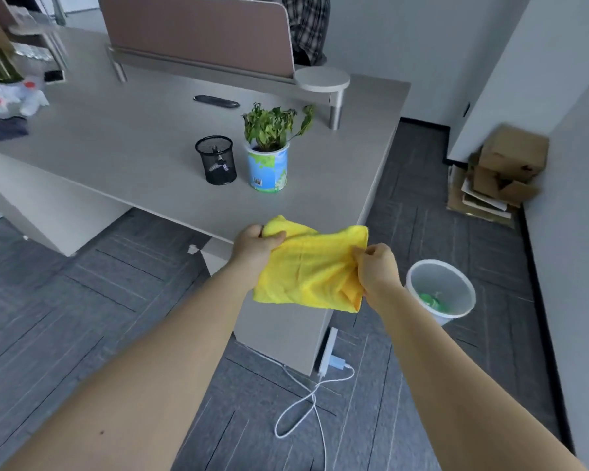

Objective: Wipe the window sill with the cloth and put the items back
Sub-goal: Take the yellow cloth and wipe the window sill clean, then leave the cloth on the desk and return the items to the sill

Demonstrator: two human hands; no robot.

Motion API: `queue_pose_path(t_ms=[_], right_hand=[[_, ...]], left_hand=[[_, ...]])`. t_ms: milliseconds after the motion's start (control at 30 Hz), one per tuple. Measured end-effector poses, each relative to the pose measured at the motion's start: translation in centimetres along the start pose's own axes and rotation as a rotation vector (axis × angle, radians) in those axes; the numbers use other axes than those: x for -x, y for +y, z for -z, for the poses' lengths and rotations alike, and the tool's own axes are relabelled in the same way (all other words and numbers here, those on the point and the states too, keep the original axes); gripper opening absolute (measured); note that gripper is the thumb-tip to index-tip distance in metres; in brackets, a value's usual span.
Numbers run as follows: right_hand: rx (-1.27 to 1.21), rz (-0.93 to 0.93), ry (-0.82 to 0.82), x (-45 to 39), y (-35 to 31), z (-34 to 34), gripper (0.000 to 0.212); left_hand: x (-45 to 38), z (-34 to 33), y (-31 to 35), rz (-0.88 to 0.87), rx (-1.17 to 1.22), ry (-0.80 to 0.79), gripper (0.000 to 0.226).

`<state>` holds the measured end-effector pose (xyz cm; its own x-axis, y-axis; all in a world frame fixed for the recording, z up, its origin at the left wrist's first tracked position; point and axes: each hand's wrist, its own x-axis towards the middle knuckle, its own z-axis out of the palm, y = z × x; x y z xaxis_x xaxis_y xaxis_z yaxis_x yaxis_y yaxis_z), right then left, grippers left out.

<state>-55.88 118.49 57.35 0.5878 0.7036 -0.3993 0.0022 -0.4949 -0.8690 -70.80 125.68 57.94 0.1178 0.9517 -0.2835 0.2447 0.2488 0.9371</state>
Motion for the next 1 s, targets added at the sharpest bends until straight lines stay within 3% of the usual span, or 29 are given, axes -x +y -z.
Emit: queue_pose_path(t_ms=[167, 333, 533, 667, 833, 1000], right_hand=[[0.069, 0.061, 0.081, -6.0, -0.9, -1.3, 0.027], [0.165, 0.01, 0.065, -11.5, -0.9, -2.8, 0.027], [0.194, -0.106, 0.179, -16.5, -0.4, -6.1, 0.031], [0.241, -0.127, 0.277, -18.4, -0.7, -8.0, 0.03], [0.326, -0.192, 0.326, -18.5, -0.9, -9.2, 0.027], [0.405, -0.015, 0.451, -18.0, -2.2, -9.3, 0.041]], left_hand=[[-6.2, -2.1, 0.0, -0.066, -0.02, 0.059, 0.028], [-13.2, -3.6, -0.4, -0.031, -0.114, -0.03, 0.013], [-21.2, -5.0, -2.2, -0.041, -0.314, -0.134, 0.037], [-24.6, -4.9, -2.7, -0.048, -0.371, -0.222, 0.023], [-26.1, -4.9, -3.4, -0.077, -0.475, -0.257, 0.032], [-25.6, -3.8, -2.6, -0.148, -0.401, -0.196, 0.044]])
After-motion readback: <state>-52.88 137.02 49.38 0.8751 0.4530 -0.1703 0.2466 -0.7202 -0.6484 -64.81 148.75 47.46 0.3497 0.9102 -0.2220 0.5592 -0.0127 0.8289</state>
